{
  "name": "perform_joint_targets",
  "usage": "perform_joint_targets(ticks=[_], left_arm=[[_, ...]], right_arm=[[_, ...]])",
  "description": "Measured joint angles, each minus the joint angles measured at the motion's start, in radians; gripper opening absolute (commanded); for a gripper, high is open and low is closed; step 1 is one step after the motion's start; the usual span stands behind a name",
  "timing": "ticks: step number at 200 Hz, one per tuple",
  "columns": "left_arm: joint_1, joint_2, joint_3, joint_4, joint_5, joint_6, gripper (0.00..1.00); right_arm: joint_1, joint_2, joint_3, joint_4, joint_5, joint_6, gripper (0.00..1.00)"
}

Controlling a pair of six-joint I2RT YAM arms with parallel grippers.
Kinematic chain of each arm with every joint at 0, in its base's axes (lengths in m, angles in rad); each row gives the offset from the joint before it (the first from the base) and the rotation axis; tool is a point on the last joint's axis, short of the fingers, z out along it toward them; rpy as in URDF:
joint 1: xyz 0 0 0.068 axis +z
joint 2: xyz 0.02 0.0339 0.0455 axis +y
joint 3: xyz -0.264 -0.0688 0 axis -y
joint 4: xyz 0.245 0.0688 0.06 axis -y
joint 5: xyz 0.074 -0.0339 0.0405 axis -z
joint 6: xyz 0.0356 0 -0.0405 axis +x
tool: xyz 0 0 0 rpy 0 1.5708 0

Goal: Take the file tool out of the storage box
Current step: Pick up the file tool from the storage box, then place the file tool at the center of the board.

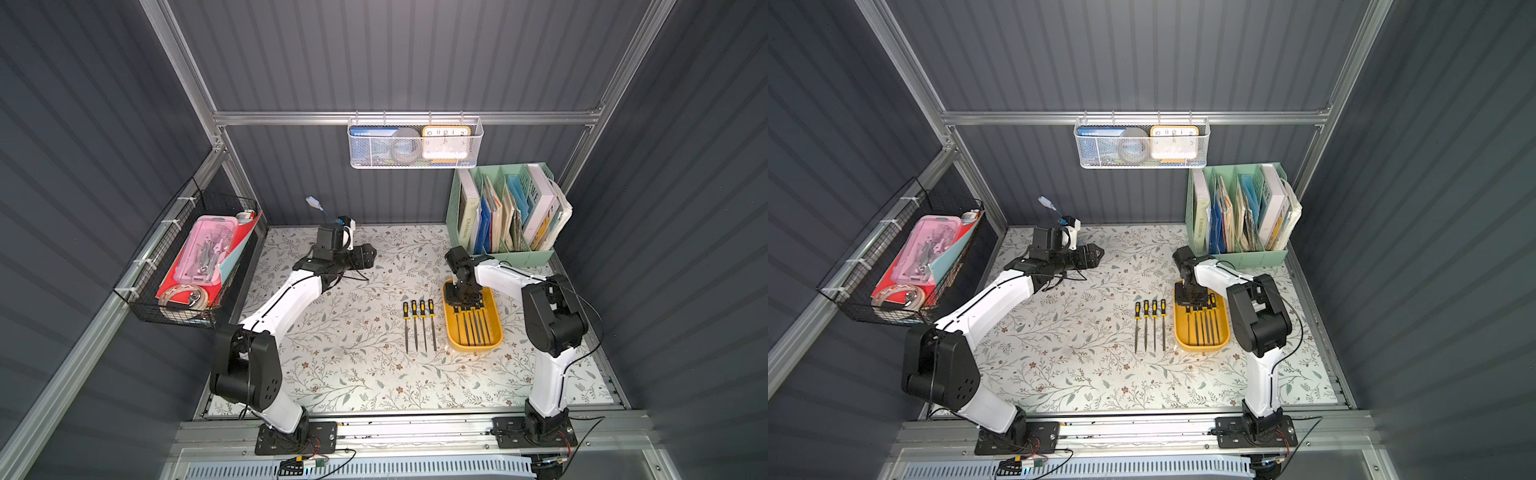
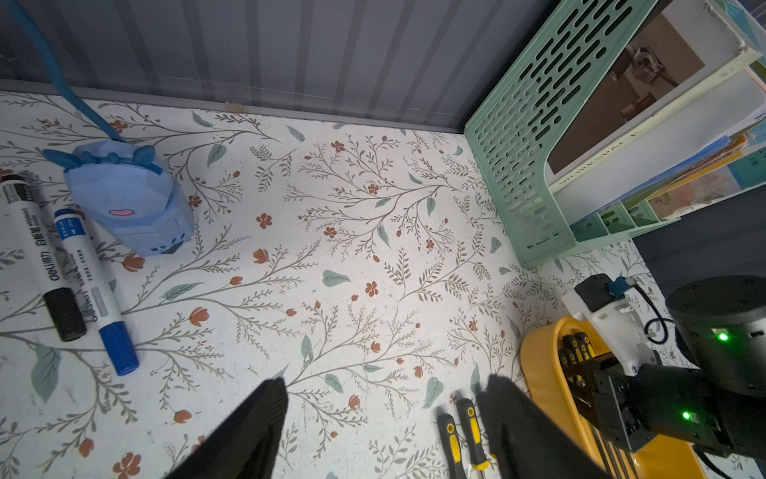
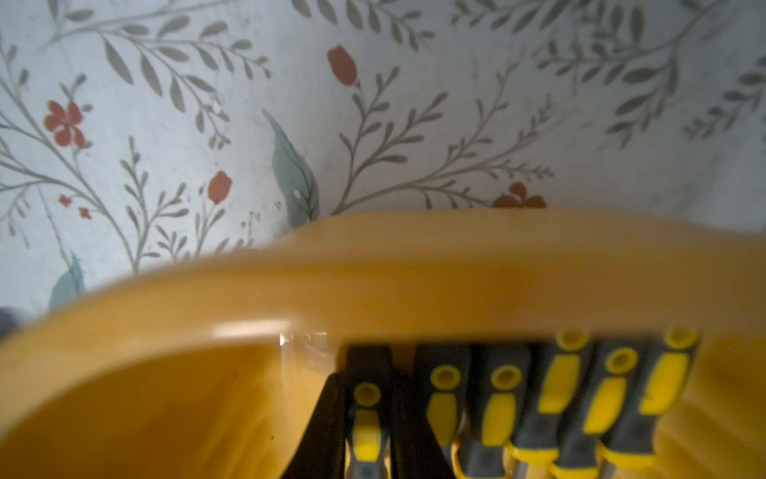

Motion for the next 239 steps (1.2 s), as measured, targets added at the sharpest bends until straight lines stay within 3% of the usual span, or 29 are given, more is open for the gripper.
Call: perform_joint_targets(ticks=[53, 93, 144, 199, 239], left_arm=[[0.0, -0.002, 0.0, 0.001, -0.002, -0.001, 0.81], [0.0, -0.009, -0.01, 0.016, -0.002, -0.019, 0.81], [0.0, -0.013, -0.022, 0.02, -0.003, -0.024, 0.81], [0.0, -0.044, -0.034, 0.019, -0.008, -0.024, 0.81], [0.0, -0.046, -0.042, 0.018, -0.014, -0.023, 0.81]], right_arm=[[0.027, -0.118, 0.13, -0.092, 0.036, 0.057, 0.0], [0.187, -0.177, 0.248, -0.093, 0.035, 0.178, 0.0], [0.382, 0.034, 0.405, -0.075, 0.043, 0.323, 0.0], [0.41, 0.226, 0.435, -0.081, 0.043, 0.385, 0.0], [0.41, 0.281, 0.466, -0.087, 0.045, 0.385, 0.0]])
